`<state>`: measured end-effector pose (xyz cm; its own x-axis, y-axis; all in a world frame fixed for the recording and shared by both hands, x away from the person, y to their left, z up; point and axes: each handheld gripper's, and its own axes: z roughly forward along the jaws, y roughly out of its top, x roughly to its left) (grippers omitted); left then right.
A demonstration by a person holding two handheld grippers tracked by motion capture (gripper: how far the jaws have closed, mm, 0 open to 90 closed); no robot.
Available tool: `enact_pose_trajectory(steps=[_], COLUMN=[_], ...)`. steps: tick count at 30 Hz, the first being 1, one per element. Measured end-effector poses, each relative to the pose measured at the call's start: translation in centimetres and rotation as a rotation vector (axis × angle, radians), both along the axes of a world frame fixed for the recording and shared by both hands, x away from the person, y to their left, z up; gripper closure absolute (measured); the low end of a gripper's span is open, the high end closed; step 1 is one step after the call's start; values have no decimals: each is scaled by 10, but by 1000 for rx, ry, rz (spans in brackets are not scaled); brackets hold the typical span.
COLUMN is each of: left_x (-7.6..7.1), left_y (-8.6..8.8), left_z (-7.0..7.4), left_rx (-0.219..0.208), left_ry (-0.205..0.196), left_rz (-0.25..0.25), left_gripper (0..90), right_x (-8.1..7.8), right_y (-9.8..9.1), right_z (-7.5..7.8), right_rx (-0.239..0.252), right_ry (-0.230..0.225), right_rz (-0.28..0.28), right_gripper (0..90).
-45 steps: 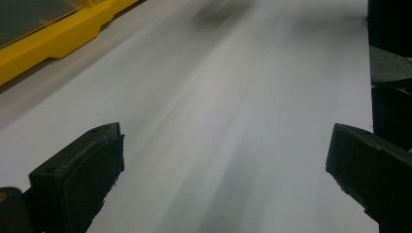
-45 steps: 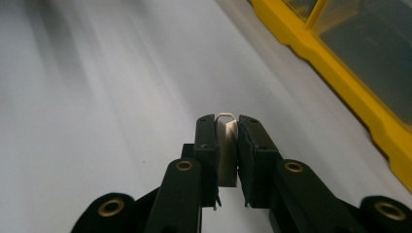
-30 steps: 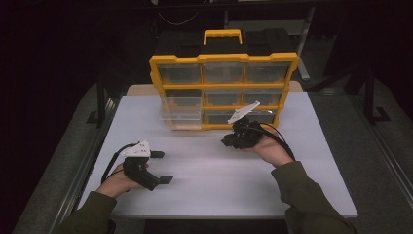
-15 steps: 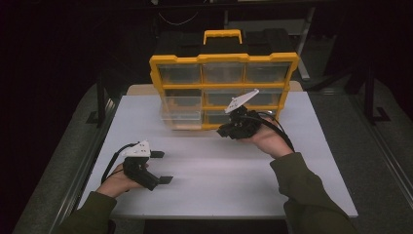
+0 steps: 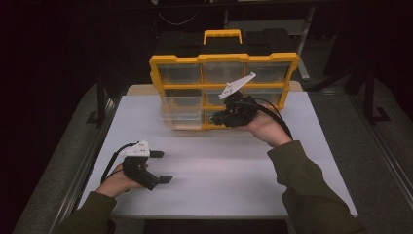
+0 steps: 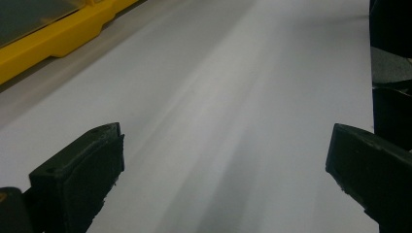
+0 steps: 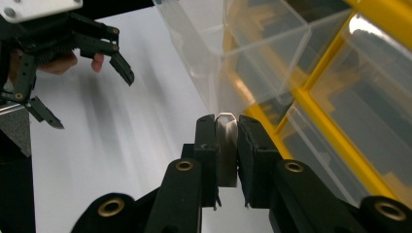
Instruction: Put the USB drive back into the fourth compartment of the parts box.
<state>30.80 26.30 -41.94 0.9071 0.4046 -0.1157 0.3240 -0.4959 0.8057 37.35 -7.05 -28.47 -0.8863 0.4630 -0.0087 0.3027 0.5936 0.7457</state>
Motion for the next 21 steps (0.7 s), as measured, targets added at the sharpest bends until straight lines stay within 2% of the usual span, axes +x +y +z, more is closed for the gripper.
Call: enact_pose_trajectory(steps=[6,21], left_x=[0,0], left_y=[0,0], left_z=[1,0], left_rx=[-3,-4], left_ry=[-1,2], left_rz=[1,-1], left_gripper=[0,0], right_x=[5,14], right_y=[7,23], right_z=[15,34], right_rx=[7,21], right_ry=[-17,-39], right_rz=[7,20], right_gripper=[778,778])
